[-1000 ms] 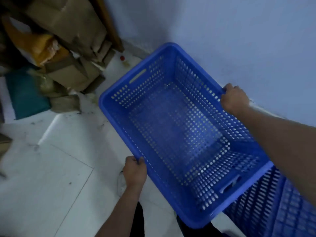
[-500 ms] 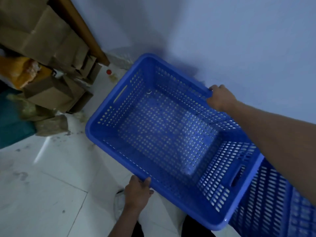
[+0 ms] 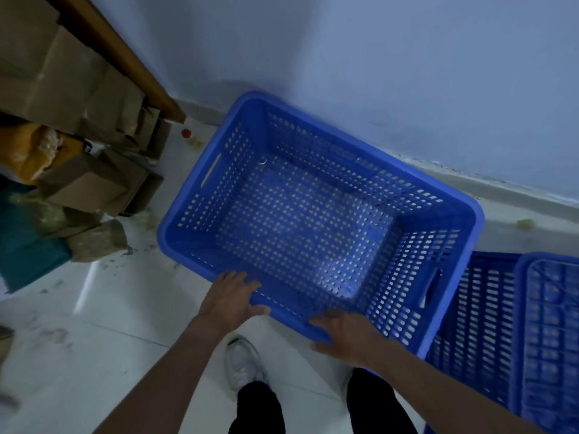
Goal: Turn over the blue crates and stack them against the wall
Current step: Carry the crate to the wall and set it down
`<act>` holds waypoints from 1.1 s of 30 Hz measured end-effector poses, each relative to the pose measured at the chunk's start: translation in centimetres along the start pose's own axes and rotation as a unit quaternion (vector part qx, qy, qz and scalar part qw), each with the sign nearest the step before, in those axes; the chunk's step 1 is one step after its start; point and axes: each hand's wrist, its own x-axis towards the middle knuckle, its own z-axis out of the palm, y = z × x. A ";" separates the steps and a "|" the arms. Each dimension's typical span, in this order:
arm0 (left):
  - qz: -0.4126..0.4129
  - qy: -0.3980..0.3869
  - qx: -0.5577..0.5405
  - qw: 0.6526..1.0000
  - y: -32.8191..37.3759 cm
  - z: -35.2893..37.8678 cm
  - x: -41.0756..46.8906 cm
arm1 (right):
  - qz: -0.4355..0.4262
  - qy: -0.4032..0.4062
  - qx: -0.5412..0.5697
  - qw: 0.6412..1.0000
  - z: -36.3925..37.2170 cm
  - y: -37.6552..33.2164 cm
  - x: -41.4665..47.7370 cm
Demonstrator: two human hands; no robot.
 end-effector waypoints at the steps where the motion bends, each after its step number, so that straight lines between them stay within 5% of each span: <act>1: 0.010 -0.032 0.014 0.999 -0.2 -0.3 -0.1 | 0.004 -0.002 -0.003 1.000 0.7 -0.3 0.0; 9: 0.023 -0.047 0.078 0.996 0.1 -0.3 -0.6 | 0.006 0.023 -0.110 0.994 1.7 -1.0 -0.5; 15: 0.017 -0.009 0.111 0.994 -0.1 0.9 -1.3 | -0.015 0.118 -0.206 0.971 3.8 -1.6 -1.1; 21: -0.031 -0.029 0.077 0.996 2.1 0.3 -0.6 | 0.025 0.191 -0.184 0.964 4.2 -1.5 -1.6; 28: -0.040 0.066 -0.023 0.997 3.7 0.0 0.0 | 0.033 0.232 -0.178 0.956 2.4 3.6 -2.2; 33: -0.075 0.076 0.021 0.994 4.7 -1.0 0.3 | 0.053 0.241 -0.178 0.953 0.9 6.5 -2.4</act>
